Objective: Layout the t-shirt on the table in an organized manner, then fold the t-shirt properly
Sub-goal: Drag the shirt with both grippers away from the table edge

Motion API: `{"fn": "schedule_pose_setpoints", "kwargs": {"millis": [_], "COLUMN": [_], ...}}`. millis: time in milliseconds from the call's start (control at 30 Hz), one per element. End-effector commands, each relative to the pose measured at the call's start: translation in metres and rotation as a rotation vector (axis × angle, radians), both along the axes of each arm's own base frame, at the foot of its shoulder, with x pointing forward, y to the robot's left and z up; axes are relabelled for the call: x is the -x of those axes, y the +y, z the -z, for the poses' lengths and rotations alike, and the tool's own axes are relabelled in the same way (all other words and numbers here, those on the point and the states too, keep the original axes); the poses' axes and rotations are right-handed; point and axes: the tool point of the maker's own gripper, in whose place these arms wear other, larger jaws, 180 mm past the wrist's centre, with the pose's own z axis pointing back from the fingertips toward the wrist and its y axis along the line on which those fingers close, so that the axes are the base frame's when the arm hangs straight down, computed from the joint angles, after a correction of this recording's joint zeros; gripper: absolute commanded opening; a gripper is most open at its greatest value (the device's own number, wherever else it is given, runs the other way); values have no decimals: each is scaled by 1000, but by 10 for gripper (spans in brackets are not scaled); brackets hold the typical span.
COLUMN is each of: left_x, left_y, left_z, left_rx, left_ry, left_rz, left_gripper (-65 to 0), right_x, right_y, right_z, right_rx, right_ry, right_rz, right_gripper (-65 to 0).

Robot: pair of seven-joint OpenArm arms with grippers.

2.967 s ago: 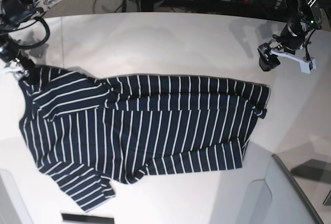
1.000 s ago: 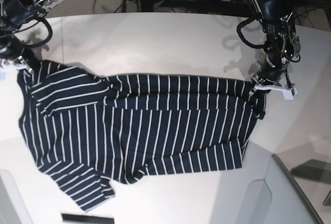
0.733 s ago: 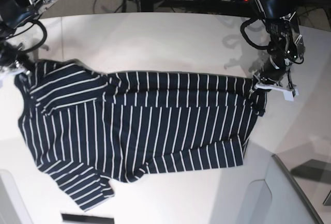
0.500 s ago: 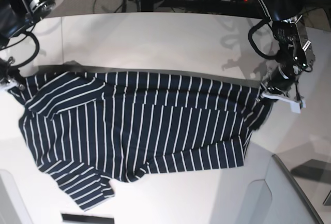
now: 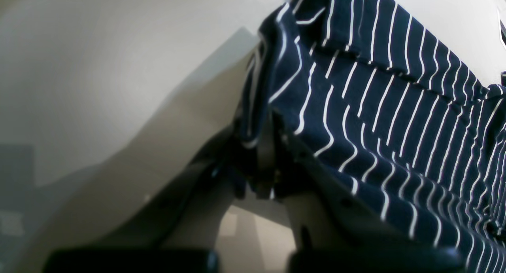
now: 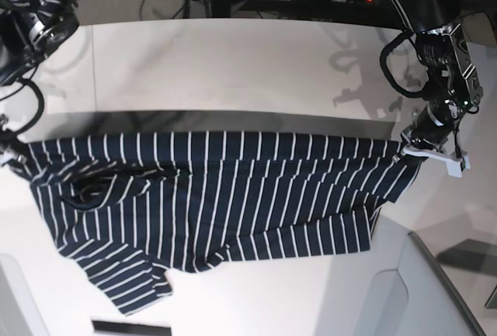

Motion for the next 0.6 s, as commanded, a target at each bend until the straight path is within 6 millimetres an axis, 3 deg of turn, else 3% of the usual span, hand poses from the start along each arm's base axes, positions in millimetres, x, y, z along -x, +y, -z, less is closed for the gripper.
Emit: {"fn": "schedule_pose_setpoints", "kwargs": {"millis": [0, 233, 433, 567], "left_x": [-10, -16, -11, -29], "left_y": [14, 21, 21, 23], "left_z": [-19, -28, -23, -44], "left_rx": [-40, -54, -54, -70], "left_ry": [-56, -72, -60, -111], "left_rz": [-20, -20, -22, -17], "left_gripper": [-650, -650, -650, -650], "right_x": [-9, -15, -9, -38], "right_y": [-14, -17, -16, -13], "right_z": [-15, -24, -17, -39], "right_rx": [36, 46, 42, 40], "right_ry": [-45, -62, -49, -110], "right_rz": [16, 17, 18, 9], "right_gripper": [-650, -650, -650, -650]}}
